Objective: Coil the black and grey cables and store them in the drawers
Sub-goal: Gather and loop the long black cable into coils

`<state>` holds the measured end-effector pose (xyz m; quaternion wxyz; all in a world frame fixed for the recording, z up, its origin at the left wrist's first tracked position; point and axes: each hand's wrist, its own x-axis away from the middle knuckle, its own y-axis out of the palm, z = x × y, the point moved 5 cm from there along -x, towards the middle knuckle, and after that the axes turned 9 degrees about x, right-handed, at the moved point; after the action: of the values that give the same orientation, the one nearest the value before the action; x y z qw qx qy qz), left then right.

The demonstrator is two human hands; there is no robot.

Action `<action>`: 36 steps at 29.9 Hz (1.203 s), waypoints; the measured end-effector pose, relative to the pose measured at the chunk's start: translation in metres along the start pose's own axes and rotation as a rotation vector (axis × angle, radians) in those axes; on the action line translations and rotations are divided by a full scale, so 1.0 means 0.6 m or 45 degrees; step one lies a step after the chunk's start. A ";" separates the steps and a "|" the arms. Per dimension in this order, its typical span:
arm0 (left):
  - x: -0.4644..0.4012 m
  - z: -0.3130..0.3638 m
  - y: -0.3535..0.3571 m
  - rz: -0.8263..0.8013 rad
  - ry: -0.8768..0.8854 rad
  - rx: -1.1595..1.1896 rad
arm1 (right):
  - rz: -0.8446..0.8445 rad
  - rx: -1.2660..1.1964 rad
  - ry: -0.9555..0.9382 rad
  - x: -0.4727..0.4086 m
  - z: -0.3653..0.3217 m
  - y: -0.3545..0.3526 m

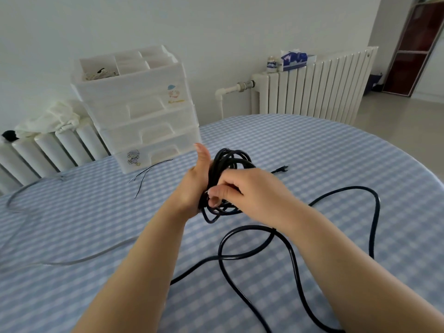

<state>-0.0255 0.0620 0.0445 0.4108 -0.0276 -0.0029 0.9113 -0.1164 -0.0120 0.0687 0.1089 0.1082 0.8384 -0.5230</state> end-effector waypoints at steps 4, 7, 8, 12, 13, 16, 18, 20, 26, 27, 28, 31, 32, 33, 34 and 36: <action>0.003 -0.004 0.020 -0.204 -0.131 0.254 | 0.245 0.145 0.033 -0.004 0.013 -0.024; 0.001 -0.006 0.029 -0.239 -0.172 0.379 | 0.330 0.175 0.030 -0.002 0.020 -0.032; 0.001 -0.006 0.031 -0.251 -0.175 0.405 | 0.353 0.184 0.031 -0.001 0.020 -0.032; 0.005 -0.007 0.038 -0.328 -0.151 0.439 | 0.480 0.185 0.125 0.005 0.017 -0.037; 0.005 -0.005 0.040 -0.367 -0.119 0.431 | 0.487 0.170 0.195 0.005 0.020 -0.039; 0.005 -0.004 0.040 -0.440 -0.097 0.357 | 0.440 0.156 0.379 0.007 0.031 -0.040; 0.006 -0.006 0.031 -0.398 -0.129 0.218 | 0.414 0.130 0.401 0.006 0.035 -0.038; 0.004 -0.004 0.021 -0.351 -0.108 0.078 | 0.306 -0.113 0.408 0.002 0.047 -0.034; -0.005 -0.006 -0.007 -0.130 -0.090 0.318 | -0.075 -0.682 0.360 0.005 0.071 -0.021; -0.007 -0.009 -0.006 -0.137 -0.119 0.433 | -0.021 -0.556 0.359 0.005 0.069 -0.016; -0.007 -0.012 -0.004 -0.159 -0.154 0.556 | 0.082 -0.420 0.368 0.005 0.064 -0.017; -0.006 -0.009 0.004 -0.342 -0.189 0.840 | 0.417 -0.161 0.473 0.010 0.062 -0.039; -0.005 -0.007 0.010 -0.418 -0.183 0.894 | 0.372 -0.332 0.546 0.009 0.076 -0.036; -0.004 -0.003 0.015 -0.482 -0.178 0.924 | 0.237 -0.654 0.595 0.007 0.082 -0.028; -0.003 -0.003 0.021 -0.528 -0.183 0.946 | 0.055 -1.028 0.596 0.006 0.083 -0.016; -0.001 -0.004 0.026 -0.571 -0.210 0.987 | -0.190 -1.437 0.564 0.006 0.077 0.001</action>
<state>-0.0368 0.0512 0.0419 0.5763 0.2022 0.2998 0.7329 -0.1161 -0.0528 0.0473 -0.0644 0.0811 0.9942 0.0306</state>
